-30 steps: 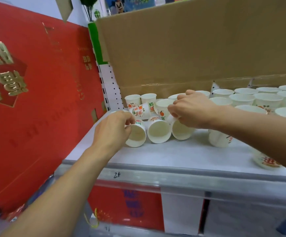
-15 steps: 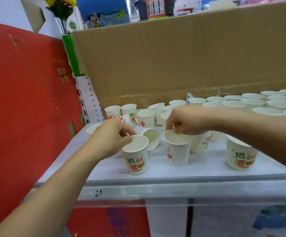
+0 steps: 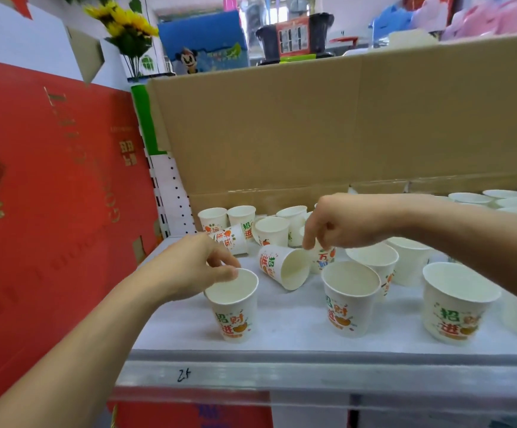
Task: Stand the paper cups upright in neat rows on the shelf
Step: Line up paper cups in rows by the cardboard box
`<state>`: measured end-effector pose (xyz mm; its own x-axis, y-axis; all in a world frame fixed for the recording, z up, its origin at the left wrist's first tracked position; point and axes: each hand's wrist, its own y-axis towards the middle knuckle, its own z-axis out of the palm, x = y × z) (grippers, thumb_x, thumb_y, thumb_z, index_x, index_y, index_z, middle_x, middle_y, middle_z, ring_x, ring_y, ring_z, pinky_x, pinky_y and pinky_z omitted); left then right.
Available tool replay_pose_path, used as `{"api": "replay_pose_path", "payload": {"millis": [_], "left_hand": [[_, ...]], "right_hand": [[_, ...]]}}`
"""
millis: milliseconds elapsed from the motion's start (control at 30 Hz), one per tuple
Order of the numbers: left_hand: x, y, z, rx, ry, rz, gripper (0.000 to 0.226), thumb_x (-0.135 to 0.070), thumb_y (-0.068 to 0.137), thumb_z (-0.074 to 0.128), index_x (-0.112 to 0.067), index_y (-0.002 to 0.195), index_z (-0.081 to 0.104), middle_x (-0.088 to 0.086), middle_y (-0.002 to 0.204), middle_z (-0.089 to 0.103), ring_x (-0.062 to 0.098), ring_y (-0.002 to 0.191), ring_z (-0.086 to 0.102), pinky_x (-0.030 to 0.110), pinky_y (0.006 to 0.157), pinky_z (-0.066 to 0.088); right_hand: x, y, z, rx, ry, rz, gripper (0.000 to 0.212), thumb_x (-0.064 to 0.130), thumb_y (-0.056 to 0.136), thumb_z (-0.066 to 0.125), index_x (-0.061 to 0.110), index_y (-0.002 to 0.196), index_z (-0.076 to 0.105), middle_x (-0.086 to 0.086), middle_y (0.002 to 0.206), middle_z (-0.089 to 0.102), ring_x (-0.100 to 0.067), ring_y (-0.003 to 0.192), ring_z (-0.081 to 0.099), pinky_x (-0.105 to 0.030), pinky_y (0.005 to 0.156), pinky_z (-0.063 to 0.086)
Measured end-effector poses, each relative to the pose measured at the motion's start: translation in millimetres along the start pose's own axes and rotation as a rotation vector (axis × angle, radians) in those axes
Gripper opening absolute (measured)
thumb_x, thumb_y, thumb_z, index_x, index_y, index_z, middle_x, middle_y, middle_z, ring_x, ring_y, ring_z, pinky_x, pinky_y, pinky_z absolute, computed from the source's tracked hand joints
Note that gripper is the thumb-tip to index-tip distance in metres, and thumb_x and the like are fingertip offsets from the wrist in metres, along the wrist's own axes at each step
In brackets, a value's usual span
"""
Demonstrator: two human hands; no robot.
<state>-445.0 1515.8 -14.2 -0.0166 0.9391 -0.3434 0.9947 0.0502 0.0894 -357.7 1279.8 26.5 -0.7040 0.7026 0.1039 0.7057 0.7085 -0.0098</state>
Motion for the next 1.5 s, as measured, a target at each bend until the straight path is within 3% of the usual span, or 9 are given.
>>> {"api": "replay_pose_path", "payload": {"millis": [200, 333, 467, 733, 933, 1067, 1200, 1300, 1500], "left_hand": [[30, 13, -27, -0.263, -0.106, -0.052, 0.017, -0.034, 0.093, 0.059, -0.036, 0.105, 0.07, -0.013, 0.098, 0.069, 0.007, 0.094, 0.061, 0.035, 0.086, 0.052], [60, 25, -27, -0.112, -0.05, -0.082, 0.053, -0.035, 0.082, 0.072, -0.036, 0.131, 0.054, -0.011, 0.127, 0.057, 0.01, 0.116, 0.053, 0.032, 0.097, 0.043], [72, 36, -12, -0.036, 0.012, -0.087, 0.08, -0.04, 0.072, 0.079, -0.031, 0.142, 0.04, -0.005, 0.145, 0.044, 0.014, 0.127, 0.045, 0.029, 0.102, 0.038], [77, 56, -5, -0.113, -0.122, -0.067, 0.059, -0.043, 0.078, 0.072, -0.028, 0.132, 0.052, -0.002, 0.131, 0.056, 0.017, 0.11, 0.056, 0.038, 0.094, 0.048], [82, 68, -2, -0.095, -0.141, -0.038, 0.067, -0.035, 0.073, 0.075, -0.03, 0.134, 0.049, -0.007, 0.129, 0.052, 0.012, 0.11, 0.054, 0.029, 0.092, 0.046], [88, 77, -4, -0.06, -0.049, -0.024, 0.074, -0.033, 0.072, 0.078, -0.031, 0.139, 0.044, -0.006, 0.132, 0.046, 0.013, 0.122, 0.045, 0.028, 0.096, 0.04], [80, 87, -13, -0.103, -0.061, 0.002, 0.073, -0.045, 0.072, 0.077, -0.032, 0.137, 0.046, -0.01, 0.133, 0.046, 0.009, 0.12, 0.045, 0.027, 0.094, 0.043], [62, 105, -15, -0.165, -0.002, 0.097, 0.058, -0.04, 0.083, 0.07, -0.037, 0.135, 0.046, -0.011, 0.137, 0.044, 0.011, 0.126, 0.041, 0.031, 0.103, 0.037], [46, 138, -3, 0.08, 0.243, 0.16, 0.059, -0.019, 0.081, 0.073, -0.041, 0.131, 0.051, -0.009, 0.135, 0.042, 0.016, 0.121, 0.045, 0.036, 0.1, 0.044]], "right_hand": [[9, 43, 12, -0.008, -0.246, -0.106, 0.047, 0.03, 0.076, 0.072, 0.038, 0.118, 0.054, 0.014, 0.105, 0.054, -0.014, 0.097, 0.051, -0.033, 0.081, 0.047], [15, 67, 29, 0.012, -0.466, -0.174, 0.037, 0.033, 0.078, 0.07, 0.034, 0.109, 0.05, 0.009, 0.104, 0.058, -0.017, 0.093, 0.051, -0.033, 0.081, 0.044], [17, 73, 31, -0.062, -0.409, -0.145, 0.013, 0.024, 0.085, 0.057, 0.034, 0.093, 0.054, 0.004, 0.094, 0.063, -0.023, 0.088, 0.055, -0.039, 0.079, 0.05], [26, 80, 19, 0.028, -0.13, -0.037, 0.016, 0.018, 0.089, 0.058, 0.026, 0.099, 0.068, 0.01, 0.085, 0.06, -0.015, 0.082, 0.056, -0.027, 0.063, 0.044], [21, 87, 15, 0.189, -0.028, -0.037, 0.035, 0.01, 0.082, 0.053, 0.033, 0.1, 0.072, 0.017, 0.086, 0.066, -0.01, 0.087, 0.063, -0.033, 0.081, 0.056], [0, 93, -9, 0.066, 0.085, -0.018, 0.034, 0.007, 0.083, 0.054, 0.033, 0.094, 0.072, 0.014, 0.078, 0.071, 0.0, 0.077, 0.062, -0.023, 0.075, 0.052], [-26, 109, -21, -0.086, 0.07, -0.02, 0.036, 0.008, 0.084, 0.054, 0.04, 0.077, 0.068, 0.016, 0.076, 0.068, 0.004, 0.069, 0.061, -0.029, 0.069, 0.057], [-30, 125, -18, -0.097, 0.004, -0.034, 0.031, 0.009, 0.087, 0.051, 0.029, 0.093, 0.073, 0.014, 0.087, 0.07, -0.007, 0.079, 0.064, -0.028, 0.072, 0.057], [-25, 159, 1, 0.104, -0.011, -0.08, 0.033, 0.012, 0.092, 0.047, 0.026, 0.111, 0.071, 0.011, 0.109, 0.066, -0.013, 0.102, 0.06, -0.03, 0.093, 0.048]]}}
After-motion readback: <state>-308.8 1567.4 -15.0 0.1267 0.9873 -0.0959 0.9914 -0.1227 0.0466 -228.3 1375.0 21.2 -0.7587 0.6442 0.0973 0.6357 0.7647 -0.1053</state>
